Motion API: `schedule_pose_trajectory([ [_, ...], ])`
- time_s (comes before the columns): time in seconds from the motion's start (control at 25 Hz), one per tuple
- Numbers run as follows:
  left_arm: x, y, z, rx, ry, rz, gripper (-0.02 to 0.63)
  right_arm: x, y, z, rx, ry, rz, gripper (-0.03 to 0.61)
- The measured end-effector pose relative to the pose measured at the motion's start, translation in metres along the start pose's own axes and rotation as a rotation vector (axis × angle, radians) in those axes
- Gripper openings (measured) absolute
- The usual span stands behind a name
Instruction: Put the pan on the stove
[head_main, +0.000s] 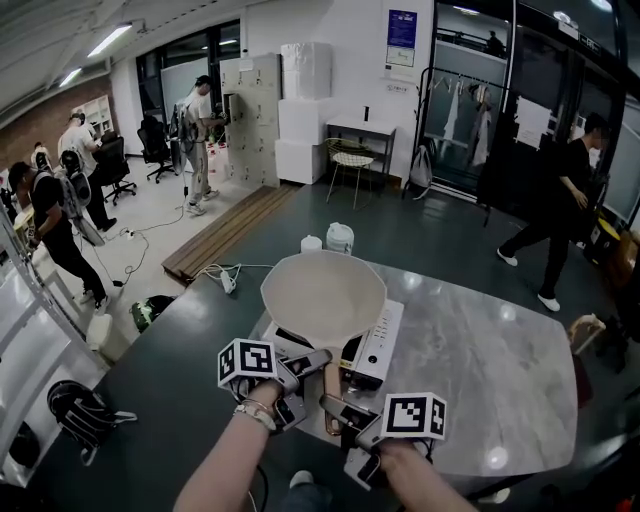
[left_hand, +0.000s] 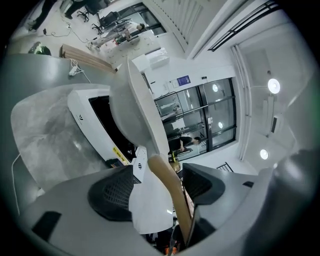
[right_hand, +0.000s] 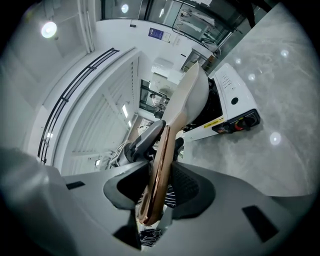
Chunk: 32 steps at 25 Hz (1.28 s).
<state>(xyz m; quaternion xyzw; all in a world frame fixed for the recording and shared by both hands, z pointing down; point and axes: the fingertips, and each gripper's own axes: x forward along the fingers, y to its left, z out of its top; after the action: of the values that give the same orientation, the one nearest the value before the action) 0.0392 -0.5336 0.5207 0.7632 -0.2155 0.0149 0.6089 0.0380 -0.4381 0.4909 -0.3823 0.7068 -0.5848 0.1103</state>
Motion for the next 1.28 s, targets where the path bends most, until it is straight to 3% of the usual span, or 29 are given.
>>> schedule_pose_trajectory([
  [0.24,-0.003,0.006,-0.008,0.019,0.005,0.039,0.315,0.003,-0.013,-0.004,0.033,0.01,-0.025,0.146],
  [0.6,0.002,-0.013,-0.008,0.058,-0.02,0.009,0.167,-0.001,-0.015,0.0,0.044,0.0,-0.034,0.143],
  [0.8,0.005,-0.013,-0.002,0.053,-0.051,0.014,0.149,0.001,-0.02,0.01,0.045,-0.041,-0.037,0.141],
  [1.16,0.007,-0.015,-0.001,0.037,-0.063,0.011,0.15,0.001,-0.018,0.011,0.011,-0.053,-0.025,0.134],
  [1.28,0.006,-0.018,-0.002,0.023,-0.079,0.001,0.232,0.002,-0.009,0.015,0.025,-0.07,0.034,0.197],
])
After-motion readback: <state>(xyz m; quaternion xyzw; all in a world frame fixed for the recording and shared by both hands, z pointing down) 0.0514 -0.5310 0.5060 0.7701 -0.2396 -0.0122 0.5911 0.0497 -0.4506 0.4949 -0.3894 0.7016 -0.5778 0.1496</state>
